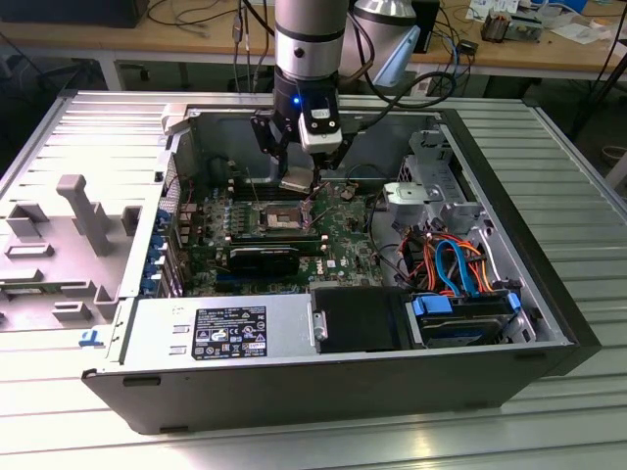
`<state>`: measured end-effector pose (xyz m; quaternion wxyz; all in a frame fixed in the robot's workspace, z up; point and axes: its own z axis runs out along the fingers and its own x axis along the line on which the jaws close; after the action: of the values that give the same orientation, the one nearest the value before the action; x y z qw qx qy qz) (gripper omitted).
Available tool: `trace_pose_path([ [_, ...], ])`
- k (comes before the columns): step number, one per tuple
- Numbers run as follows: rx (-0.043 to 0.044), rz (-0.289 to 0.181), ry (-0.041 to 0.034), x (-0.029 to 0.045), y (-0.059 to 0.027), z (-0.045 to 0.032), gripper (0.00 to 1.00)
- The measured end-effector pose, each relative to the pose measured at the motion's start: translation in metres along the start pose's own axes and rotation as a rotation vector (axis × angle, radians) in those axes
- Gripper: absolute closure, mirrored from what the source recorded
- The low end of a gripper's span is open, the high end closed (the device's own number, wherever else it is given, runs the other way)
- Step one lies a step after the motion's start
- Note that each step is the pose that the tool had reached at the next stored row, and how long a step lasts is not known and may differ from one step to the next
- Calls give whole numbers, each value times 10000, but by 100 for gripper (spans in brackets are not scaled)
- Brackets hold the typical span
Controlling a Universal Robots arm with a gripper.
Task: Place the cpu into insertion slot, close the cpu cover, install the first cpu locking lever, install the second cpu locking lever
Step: 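Place the cpu into insertion slot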
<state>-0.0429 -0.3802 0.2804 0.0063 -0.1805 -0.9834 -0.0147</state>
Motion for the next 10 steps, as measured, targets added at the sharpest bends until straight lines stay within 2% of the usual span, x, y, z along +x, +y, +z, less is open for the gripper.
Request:
trace_pose_path([
  [10,-4,262,-7,0,0,3,46],
])
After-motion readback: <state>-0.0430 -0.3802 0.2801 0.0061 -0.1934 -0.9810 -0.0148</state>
